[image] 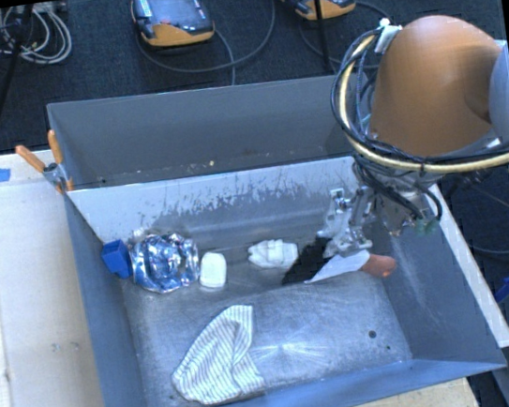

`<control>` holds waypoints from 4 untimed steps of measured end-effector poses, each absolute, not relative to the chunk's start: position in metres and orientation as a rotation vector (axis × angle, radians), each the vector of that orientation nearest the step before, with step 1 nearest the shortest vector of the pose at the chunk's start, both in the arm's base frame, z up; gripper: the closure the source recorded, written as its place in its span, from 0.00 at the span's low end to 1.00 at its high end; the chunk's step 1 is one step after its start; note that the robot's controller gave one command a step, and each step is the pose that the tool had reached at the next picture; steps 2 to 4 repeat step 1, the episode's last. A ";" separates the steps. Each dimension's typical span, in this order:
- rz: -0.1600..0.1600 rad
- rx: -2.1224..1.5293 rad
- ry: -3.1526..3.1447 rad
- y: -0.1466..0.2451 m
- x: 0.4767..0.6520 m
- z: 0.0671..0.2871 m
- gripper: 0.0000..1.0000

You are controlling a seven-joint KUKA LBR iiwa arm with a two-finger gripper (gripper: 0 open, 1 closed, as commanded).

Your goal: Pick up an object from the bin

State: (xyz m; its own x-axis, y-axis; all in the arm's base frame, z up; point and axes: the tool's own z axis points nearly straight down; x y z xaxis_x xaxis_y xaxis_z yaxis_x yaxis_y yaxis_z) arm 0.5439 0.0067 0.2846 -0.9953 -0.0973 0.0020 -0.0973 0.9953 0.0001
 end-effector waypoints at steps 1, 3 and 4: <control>0.000 0.158 -3.139 0.007 0.545 0.288 1.00; 0.000 0.158 -3.139 0.007 0.545 0.288 1.00; 0.000 0.158 -3.139 0.007 0.545 0.288 1.00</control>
Offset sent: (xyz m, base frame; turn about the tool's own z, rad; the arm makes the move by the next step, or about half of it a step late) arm 0.0035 -0.0211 -0.0042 -0.1086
